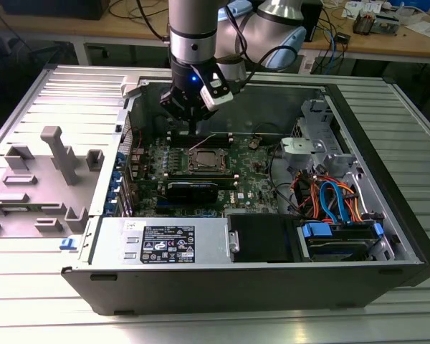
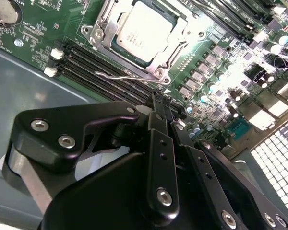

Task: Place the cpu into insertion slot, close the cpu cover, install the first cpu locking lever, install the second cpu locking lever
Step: 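Install the first cpu locking lever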

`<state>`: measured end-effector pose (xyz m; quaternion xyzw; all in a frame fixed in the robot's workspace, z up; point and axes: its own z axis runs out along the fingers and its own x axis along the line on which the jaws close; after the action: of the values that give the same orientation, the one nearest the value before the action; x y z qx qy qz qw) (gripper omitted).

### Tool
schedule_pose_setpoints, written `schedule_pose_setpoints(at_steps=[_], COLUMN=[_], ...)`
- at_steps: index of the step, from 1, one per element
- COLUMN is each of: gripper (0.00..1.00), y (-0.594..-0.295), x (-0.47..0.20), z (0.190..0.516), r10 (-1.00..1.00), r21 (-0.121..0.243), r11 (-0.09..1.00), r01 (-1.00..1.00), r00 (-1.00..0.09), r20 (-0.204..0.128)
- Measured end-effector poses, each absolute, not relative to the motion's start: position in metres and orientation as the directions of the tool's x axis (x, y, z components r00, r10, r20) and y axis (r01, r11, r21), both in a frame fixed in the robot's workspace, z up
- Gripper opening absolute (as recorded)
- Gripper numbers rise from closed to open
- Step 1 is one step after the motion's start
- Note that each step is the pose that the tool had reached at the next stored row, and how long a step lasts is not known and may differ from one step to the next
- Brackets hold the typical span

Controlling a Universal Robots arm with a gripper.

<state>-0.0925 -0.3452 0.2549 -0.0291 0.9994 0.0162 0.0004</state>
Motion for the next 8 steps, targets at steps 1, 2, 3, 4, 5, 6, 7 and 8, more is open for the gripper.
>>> schedule_pose_setpoints(at_steps=[1,2,3,4,5,6,7,8], gripper=[0.11,0.11,0.11,0.11,0.11,0.11,0.11,0.11], y=[-0.3452,-0.3452,-0.3452,-0.3452,-0.3452,-0.3452,-0.3452,-0.3452], x=[-0.0925,-0.0925,-0.0925,-0.0925,-0.0925,-0.0925,-0.0925,-0.0925], z=[0.2548,0.2544,0.2543,0.2543,0.254,0.2538,0.2537,0.2537], r10=[-0.058,-0.058,-0.058,-0.058,-0.058,-0.058,-0.058,-0.058], r21=[0.032,0.032,0.032,0.032,0.032,0.032,0.032,0.032], r11=[0.998,0.998,0.998,0.998,0.998,0.998,0.998,0.998], r01=[-0.058,-0.058,-0.058,-0.058,-0.058,-0.058,-0.058,-0.058], r00=[-0.998,-0.998,-0.998,-0.998,-0.998,-0.998,-0.998,-0.998], r20=[-0.002,-0.003,-0.003,-0.003,-0.003,-0.003,-0.003,-0.003])
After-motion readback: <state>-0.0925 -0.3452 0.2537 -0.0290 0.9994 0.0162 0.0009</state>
